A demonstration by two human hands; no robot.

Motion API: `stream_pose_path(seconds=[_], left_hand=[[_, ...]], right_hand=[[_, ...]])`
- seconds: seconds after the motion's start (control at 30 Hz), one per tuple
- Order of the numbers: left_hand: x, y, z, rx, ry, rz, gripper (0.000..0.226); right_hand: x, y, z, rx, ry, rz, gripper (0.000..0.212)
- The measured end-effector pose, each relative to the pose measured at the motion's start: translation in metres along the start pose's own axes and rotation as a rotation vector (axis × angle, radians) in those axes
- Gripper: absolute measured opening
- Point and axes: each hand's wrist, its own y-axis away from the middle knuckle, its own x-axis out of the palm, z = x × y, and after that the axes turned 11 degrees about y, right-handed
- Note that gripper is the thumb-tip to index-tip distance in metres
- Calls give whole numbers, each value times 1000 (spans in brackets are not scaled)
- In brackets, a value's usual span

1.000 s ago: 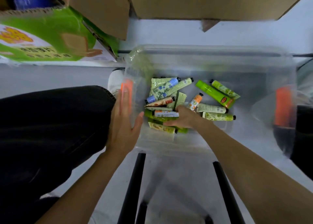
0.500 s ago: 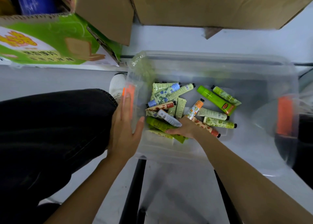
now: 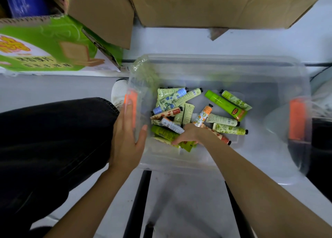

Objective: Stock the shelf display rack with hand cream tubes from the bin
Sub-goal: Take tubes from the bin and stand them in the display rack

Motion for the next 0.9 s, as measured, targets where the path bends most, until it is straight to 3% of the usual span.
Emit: stream_pose_path(seconds=[0.17, 0.5, 0.67, 0.9], left_hand=[[0, -1, 0, 4, 1, 0, 67], [2, 1, 1, -1, -24, -42, 67], [3, 2, 2, -15, -19, -41, 66], [0, 2, 0, -32, 14, -11, 67]], right_hand=[[2, -1, 13, 8, 173, -93, 58], [2, 1, 7, 84, -91, 25, 60], [8, -2, 10, 91, -56, -33, 37], [14, 2, 9, 50, -68, -108, 47]])
